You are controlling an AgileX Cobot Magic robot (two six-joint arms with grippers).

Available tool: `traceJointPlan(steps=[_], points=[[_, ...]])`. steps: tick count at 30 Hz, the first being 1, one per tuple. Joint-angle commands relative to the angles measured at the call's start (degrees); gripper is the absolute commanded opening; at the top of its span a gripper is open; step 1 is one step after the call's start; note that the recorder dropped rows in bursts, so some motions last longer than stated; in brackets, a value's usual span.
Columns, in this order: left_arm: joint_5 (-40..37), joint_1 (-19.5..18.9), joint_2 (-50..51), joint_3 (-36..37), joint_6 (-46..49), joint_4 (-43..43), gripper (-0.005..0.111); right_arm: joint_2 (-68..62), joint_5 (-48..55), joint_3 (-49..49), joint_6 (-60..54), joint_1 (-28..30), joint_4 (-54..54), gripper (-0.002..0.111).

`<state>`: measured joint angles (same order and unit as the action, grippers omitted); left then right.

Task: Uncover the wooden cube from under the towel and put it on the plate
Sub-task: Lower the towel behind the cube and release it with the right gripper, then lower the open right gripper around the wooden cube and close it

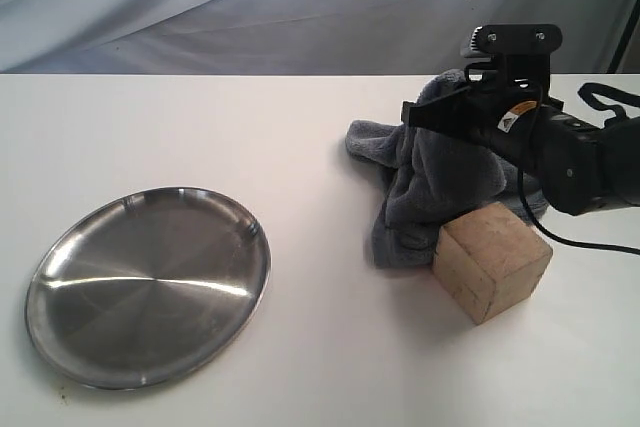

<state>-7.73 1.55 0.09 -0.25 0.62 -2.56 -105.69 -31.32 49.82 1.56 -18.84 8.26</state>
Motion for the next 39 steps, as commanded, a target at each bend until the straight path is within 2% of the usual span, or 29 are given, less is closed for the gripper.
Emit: traceJointPlan(steps=[1,6,10,17,30,39], points=[[0.09,0.05,-0.09,0.25,-0.04,0.04,0.001,-0.04,-1.81,0.29,-0.22,0.08,-0.59,0.023],[0.09,0.05,-0.09,0.25,-0.15,0.04,0.001,0.29,-3.01,0.29,-0.22,0.08,-1.21,0.053],[0.09,0.05,-0.09,0.25,-0.15,0.04,0.001,1.29,-2.76,0.29,-0.22,0.08,-4.28,0.066],[0.09,0.05,-0.09,0.25,-0.15,0.04,0.001,7.86,1.88,0.29,-0.22,0.08,-10.86,0.067],[0.09,0.05,-0.09,0.25,-0.04,0.04,0.001,23.96,38.73,0.29,-6.51,0.08,-10.86,0.065],[0.09,0.05,-0.09,0.25,-0.15,0.04,0.001,26.04,59.46,0.29,-6.51,0.08,-9.48,0.065]])
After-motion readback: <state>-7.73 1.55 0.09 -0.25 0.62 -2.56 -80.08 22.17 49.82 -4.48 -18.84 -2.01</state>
